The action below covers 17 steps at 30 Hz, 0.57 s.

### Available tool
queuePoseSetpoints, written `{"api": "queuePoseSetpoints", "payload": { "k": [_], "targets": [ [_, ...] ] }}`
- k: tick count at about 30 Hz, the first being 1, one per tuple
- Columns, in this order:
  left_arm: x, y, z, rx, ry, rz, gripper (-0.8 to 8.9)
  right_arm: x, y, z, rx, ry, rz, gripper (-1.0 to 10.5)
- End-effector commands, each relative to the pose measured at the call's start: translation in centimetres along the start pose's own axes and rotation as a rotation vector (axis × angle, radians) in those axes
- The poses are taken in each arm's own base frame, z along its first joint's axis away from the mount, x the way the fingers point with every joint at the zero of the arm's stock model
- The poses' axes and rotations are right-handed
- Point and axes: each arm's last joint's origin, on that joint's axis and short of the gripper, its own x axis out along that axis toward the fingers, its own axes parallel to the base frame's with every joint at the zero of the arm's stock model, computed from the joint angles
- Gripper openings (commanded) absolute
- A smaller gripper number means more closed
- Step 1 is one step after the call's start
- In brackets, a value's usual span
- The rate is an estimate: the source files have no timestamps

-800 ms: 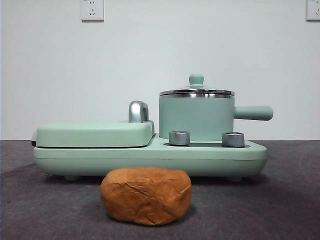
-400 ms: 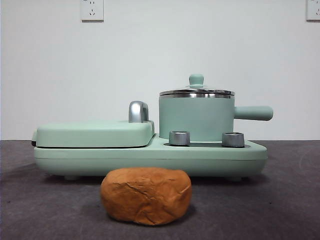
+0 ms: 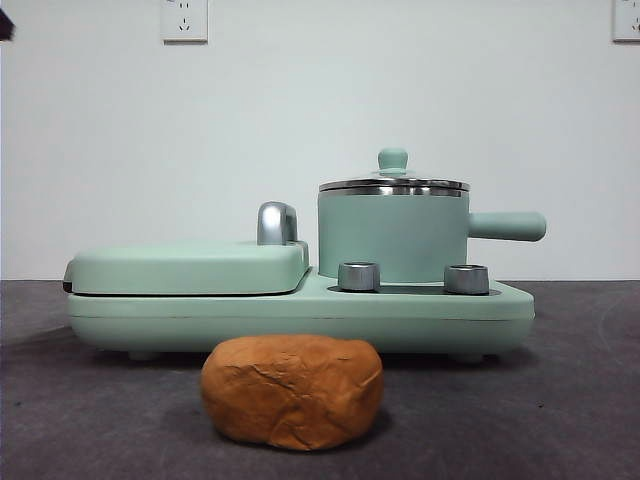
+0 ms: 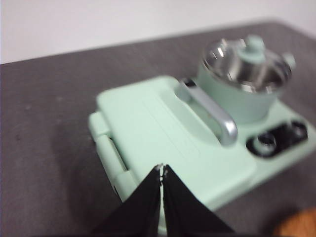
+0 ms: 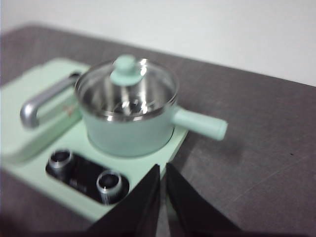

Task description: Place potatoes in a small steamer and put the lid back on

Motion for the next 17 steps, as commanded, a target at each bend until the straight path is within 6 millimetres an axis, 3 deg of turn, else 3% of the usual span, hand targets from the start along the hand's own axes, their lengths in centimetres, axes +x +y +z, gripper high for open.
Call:
{"api": "queuePoseSetpoints", "payload": {
  "k": [1, 7, 11, 15, 17],
  "targets": [
    [0.5, -0.4, 1.5, 0.208, 0.011, -0.059, 0.05, 0.4, 0.4, 0.9, -0.167, 0.004, 0.043, 0.2],
    [2.2, -1.7, 3.2, 0.325, 0.02, -0.182, 0.06, 1.3, 1.6, 1.5, -0.428, -0.006, 0.136, 0.2],
    [2.7, -2.6, 3.7, 0.355, -0.01, -0.231, 0.11, 1.4, 2.1, 1.5, -0.486, -0.021, 0.173, 0.2],
    [2.8, -3.3, 4.0, 0.37, -0.039, -0.26, 1.87, 1.5, 2.4, 1.6, -0.491, -0.028, 0.192, 2.0],
    [2.8, -3.5, 4.0, 0.375, -0.04, -0.273, 2.26, 1.5, 2.5, 1.6, -0.485, -0.029, 0.196, 2.7]
  ]
}}
